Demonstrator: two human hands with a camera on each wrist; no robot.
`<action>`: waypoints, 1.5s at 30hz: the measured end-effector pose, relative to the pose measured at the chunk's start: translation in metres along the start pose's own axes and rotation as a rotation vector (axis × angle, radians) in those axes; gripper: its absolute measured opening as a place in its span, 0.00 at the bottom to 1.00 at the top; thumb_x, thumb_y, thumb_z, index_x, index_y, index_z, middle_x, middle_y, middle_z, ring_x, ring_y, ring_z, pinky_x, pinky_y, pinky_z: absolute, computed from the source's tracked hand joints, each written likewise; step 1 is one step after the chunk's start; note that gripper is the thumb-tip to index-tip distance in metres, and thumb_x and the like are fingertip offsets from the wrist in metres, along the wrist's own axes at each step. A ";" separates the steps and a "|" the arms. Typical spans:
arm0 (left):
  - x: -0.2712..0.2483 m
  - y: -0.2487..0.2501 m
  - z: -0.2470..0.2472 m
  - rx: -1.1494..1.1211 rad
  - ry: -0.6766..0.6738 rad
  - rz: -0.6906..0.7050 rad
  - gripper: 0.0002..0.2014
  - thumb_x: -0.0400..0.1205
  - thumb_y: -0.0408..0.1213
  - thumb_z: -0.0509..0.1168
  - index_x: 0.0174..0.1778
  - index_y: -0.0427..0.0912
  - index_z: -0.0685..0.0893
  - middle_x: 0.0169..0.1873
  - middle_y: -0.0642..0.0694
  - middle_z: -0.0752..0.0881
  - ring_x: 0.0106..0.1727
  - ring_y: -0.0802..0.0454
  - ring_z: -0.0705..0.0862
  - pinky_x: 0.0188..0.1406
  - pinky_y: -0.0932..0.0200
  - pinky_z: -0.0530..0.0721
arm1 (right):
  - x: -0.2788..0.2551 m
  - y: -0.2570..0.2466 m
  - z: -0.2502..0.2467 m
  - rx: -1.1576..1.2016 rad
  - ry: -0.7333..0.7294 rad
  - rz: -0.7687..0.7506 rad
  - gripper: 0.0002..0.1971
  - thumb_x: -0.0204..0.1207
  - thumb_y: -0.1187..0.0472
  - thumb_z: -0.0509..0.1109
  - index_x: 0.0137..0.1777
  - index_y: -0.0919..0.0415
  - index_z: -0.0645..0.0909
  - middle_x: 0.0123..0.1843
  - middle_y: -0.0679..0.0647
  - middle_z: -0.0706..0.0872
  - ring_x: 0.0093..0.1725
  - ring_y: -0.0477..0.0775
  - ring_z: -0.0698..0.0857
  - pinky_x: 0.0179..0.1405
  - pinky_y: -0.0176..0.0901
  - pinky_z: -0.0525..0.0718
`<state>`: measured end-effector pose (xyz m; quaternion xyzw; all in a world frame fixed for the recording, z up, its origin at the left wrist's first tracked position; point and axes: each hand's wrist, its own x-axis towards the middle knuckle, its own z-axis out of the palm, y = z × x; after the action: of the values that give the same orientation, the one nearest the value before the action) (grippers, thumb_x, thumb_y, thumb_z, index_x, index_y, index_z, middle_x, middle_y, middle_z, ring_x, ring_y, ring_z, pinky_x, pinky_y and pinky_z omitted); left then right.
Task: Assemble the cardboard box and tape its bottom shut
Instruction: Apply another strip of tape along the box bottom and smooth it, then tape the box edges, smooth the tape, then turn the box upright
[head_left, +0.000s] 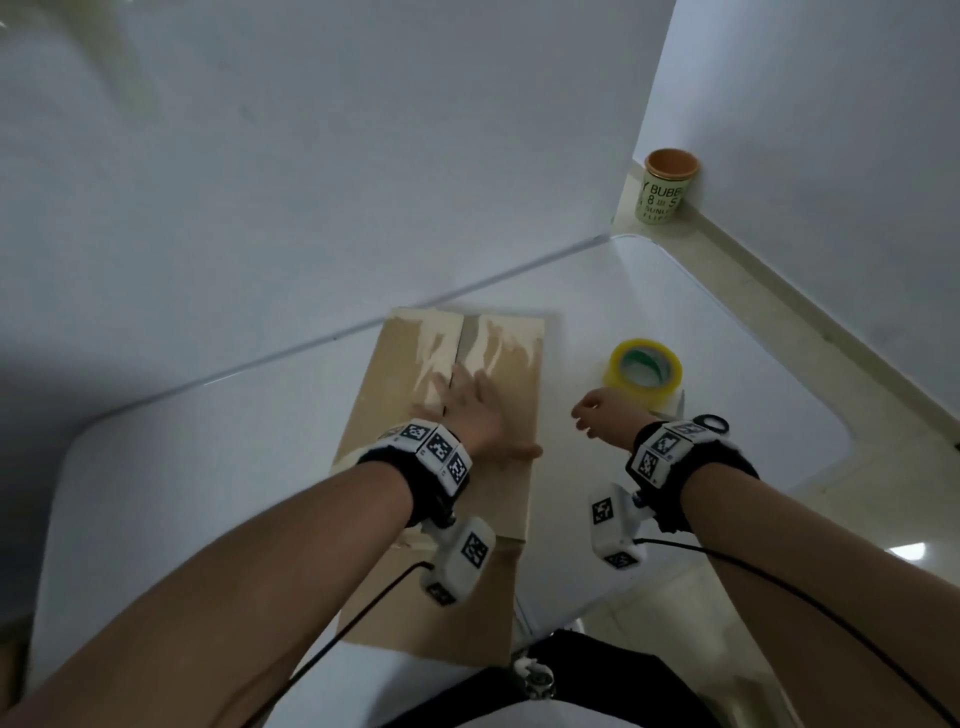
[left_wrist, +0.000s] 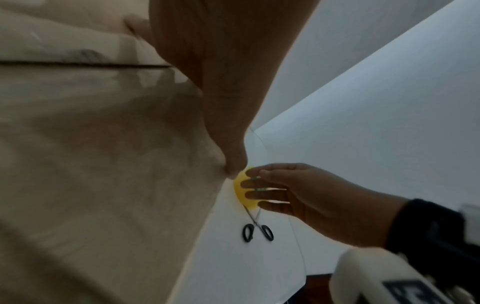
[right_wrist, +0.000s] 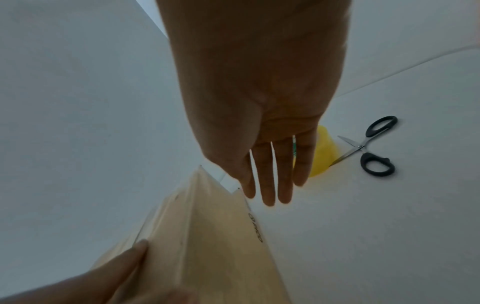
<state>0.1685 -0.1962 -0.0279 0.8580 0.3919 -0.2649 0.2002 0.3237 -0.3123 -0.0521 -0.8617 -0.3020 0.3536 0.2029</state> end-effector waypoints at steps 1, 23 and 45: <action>-0.002 0.000 0.000 0.022 -0.027 0.012 0.68 0.65 0.74 0.66 0.81 0.40 0.28 0.79 0.36 0.23 0.79 0.29 0.25 0.72 0.16 0.42 | 0.000 -0.001 -0.003 -0.034 0.047 -0.012 0.14 0.81 0.65 0.60 0.59 0.64 0.85 0.60 0.61 0.88 0.57 0.60 0.86 0.53 0.48 0.85; -0.068 -0.121 -0.037 0.196 -0.542 -0.119 0.27 0.78 0.62 0.66 0.49 0.37 0.89 0.45 0.44 0.91 0.44 0.46 0.88 0.48 0.55 0.87 | 0.014 -0.034 0.049 0.206 0.167 0.146 0.42 0.74 0.32 0.60 0.78 0.64 0.65 0.70 0.67 0.79 0.67 0.70 0.79 0.66 0.62 0.78; -0.035 -0.183 -0.012 -0.772 0.208 -0.379 0.16 0.83 0.26 0.58 0.67 0.29 0.78 0.66 0.35 0.82 0.67 0.37 0.81 0.47 0.62 0.83 | -0.016 -0.040 0.045 0.160 -0.134 0.064 0.26 0.81 0.40 0.60 0.30 0.60 0.73 0.32 0.58 0.80 0.28 0.50 0.77 0.30 0.36 0.77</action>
<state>0.0098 -0.0974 -0.0219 0.6554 0.6306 -0.0436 0.4134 0.2663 -0.2873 -0.0515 -0.8264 -0.2583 0.4395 0.2391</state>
